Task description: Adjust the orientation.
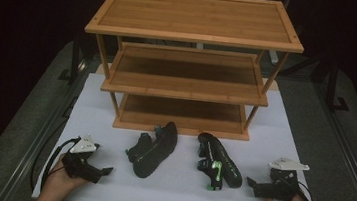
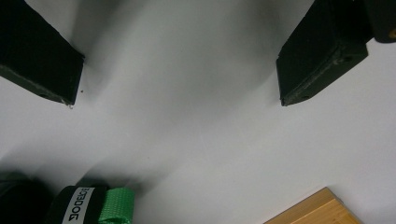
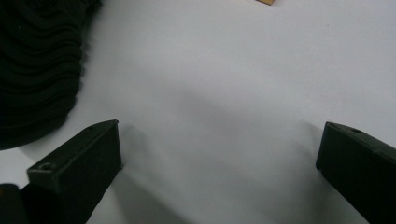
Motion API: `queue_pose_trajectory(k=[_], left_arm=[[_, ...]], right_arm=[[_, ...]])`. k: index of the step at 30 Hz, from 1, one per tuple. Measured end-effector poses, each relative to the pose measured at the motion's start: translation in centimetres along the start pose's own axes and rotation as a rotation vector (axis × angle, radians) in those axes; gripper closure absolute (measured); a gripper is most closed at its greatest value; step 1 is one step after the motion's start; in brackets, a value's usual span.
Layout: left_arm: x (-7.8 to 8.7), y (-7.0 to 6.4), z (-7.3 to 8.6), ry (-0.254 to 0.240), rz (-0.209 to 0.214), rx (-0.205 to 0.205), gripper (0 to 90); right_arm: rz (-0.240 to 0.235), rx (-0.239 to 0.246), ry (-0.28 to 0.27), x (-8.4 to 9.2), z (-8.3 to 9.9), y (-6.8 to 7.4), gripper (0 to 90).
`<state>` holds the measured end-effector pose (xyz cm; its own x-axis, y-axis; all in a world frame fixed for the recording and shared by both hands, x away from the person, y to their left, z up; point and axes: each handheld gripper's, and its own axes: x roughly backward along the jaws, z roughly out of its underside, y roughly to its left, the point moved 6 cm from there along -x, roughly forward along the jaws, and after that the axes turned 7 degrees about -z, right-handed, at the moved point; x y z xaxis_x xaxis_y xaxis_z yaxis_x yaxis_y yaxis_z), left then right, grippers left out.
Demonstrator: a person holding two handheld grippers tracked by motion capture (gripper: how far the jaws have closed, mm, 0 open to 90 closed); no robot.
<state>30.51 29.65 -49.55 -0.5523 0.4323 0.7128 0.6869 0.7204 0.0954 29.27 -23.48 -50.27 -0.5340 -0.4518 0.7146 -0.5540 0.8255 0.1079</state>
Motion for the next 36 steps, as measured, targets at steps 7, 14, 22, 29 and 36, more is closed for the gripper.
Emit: queue_pose_trajectory(k=[7, 14, 22, 29, 36], left_arm=[[0.4, 0.0, -0.6, -0.025, 0.033, 0.011, 12.5], [0.9, -0.3, -2.0, -0.061, 0.079, 0.007, 25.1], [1.8, -0.2, -4.1, -0.128, 0.145, 0.043, 38.2], [1.7, -0.3, -6.5, -0.159, 0.174, 0.041, 43.7], [1.1, -0.2, -8.6, -0.171, 0.195, 0.024, 47.3]], right_arm=[[-0.001, 0.000, -0.001, 0.0, 0.0, 0.0, 0.0], [0.003, 0.000, -0.006, 0.0, 0.0, 0.0, 0.0], [0.004, 0.001, -0.007, 0.0, 0.0, 0.0, 0.0], [0.004, 0.003, -0.008, 0.0, 0.0, 0.0, 0.0], [0.003, 0.003, -0.008, 0.0, 0.0, 0.0, 0.0]])
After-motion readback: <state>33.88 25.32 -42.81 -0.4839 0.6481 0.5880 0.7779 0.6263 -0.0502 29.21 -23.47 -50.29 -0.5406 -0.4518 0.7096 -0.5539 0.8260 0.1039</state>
